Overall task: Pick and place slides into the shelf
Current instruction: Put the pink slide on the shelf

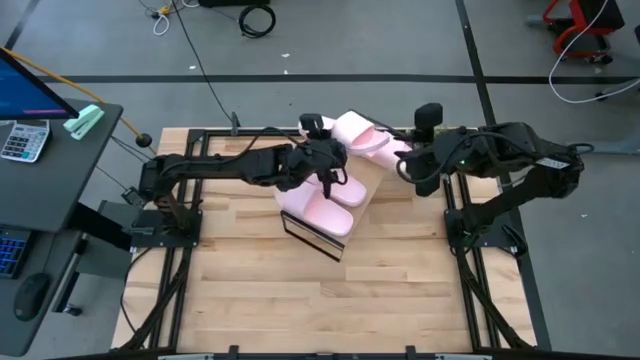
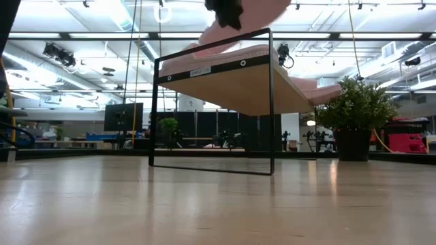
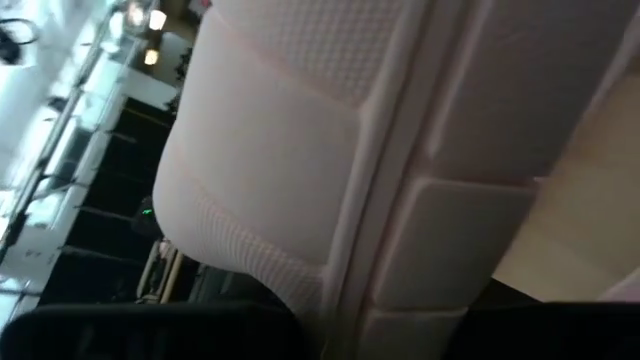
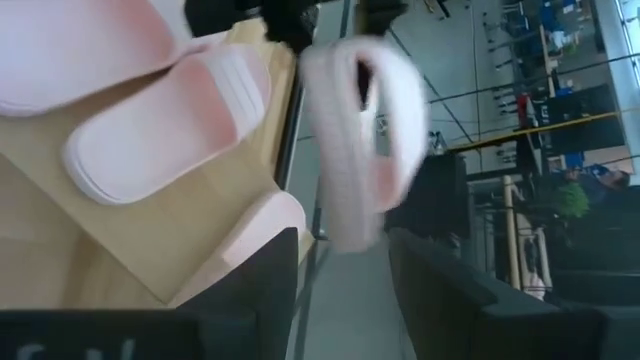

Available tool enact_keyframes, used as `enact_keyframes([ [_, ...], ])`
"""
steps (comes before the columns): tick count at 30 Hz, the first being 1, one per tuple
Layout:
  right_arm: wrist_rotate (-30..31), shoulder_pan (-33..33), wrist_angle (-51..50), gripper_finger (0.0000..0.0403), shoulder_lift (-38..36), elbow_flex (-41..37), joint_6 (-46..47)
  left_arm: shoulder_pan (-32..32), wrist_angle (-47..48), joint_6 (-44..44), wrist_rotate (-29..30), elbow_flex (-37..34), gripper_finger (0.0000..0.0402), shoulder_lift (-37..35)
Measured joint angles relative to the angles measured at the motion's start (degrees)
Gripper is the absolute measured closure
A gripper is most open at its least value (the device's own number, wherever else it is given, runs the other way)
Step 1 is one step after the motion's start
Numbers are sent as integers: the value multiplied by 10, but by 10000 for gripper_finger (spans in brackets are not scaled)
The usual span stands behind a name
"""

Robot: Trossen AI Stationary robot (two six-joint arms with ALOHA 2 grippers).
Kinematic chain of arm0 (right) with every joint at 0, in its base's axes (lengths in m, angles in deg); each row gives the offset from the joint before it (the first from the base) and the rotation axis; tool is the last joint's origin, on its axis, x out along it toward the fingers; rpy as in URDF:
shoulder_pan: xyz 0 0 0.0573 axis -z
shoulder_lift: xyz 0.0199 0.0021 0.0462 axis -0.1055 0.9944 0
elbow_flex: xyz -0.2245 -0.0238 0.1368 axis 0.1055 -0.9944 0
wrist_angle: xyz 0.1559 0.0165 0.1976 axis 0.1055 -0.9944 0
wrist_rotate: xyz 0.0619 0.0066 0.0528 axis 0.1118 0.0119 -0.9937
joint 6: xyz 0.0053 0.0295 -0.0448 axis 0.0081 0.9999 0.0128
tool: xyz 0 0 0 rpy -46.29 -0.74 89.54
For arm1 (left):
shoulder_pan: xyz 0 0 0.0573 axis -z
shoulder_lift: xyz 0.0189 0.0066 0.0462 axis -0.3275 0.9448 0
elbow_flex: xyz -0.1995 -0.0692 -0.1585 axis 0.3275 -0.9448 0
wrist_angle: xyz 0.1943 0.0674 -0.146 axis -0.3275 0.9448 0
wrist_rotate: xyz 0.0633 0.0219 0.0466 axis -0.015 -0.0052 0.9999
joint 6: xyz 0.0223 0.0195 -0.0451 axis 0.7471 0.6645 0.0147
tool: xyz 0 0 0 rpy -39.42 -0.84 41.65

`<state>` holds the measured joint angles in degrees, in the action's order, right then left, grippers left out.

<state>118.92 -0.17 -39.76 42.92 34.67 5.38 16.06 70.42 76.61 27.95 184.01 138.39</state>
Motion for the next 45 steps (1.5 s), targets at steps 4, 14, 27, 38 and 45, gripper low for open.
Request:
enact_keyframes([
  [4,-2,20,5,238,0,0,-2,-8,-15,23,-31,0,296,10],
  [14,-4,47,5,238,0,0,4,-39,-76,50,-83,0,294,17],
  [27,-9,65,17,238,0,0,24,-21,-85,100,-122,0,290,79],
  [38,-123,65,-12,238,3,0,95,-13,-101,129,-113,7,292,84],
  [45,-189,65,-53,232,5,0,90,-23,-91,127,-111,11,296,81],
])
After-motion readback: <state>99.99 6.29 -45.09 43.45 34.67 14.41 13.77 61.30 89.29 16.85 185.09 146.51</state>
